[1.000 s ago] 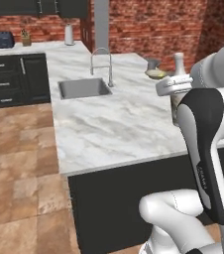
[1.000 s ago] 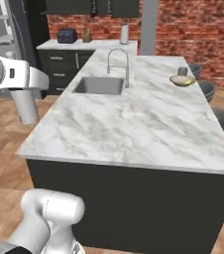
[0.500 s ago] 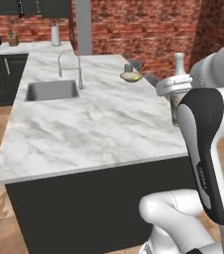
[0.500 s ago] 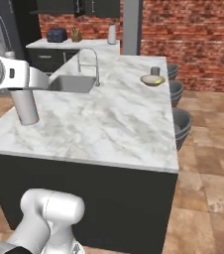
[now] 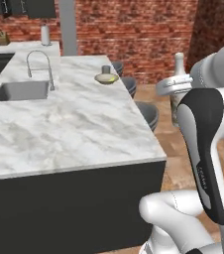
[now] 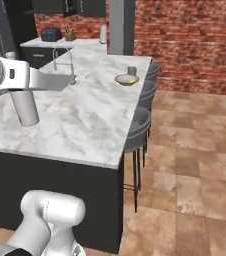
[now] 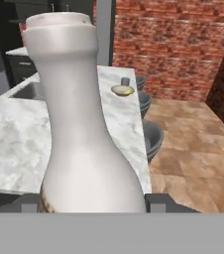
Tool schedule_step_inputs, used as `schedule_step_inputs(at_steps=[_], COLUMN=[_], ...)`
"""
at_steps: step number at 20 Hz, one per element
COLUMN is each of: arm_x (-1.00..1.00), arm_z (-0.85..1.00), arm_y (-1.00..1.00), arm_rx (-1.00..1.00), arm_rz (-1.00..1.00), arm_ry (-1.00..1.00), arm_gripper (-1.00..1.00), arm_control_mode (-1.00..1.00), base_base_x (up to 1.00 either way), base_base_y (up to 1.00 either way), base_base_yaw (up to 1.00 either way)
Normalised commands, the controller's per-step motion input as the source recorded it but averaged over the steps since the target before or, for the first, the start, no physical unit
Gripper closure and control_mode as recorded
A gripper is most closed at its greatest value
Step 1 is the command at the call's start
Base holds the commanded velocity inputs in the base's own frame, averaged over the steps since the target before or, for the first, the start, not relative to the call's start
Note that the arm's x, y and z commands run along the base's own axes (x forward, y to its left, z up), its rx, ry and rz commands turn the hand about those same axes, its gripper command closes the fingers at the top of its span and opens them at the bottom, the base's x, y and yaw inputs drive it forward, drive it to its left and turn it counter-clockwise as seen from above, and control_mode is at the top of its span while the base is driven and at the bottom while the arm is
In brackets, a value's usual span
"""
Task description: There is a bowl on the dining counter. Grab a lemon wedge from the fridge and place it in the bowl. Then get the liquor bottle and glass cup from the cabinet and place them next to the bowl.
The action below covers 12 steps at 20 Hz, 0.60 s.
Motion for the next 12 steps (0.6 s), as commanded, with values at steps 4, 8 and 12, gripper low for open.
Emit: schedule_step_inputs(at_steps=[4, 8, 12], arm_x=[0.0, 0.0, 0.0], arm_z=[0.0, 0.0, 0.0], arm_y=[0.0, 0.0, 0.0], arm_rx=[0.0, 0.0, 0.0], arm_rz=[0.0, 0.0, 0.0], arm_ry=[0.0, 0.0, 0.0], arm_gripper=[1.0, 1.0, 1.0], arm_control_mode=[1.0, 1.0, 1.0], base_base_x=[0.08, 0.09, 0.15], base_base_y=[-1.0, -1.0, -1.0], base_base_yaw=[0.29, 0.42, 0.44])
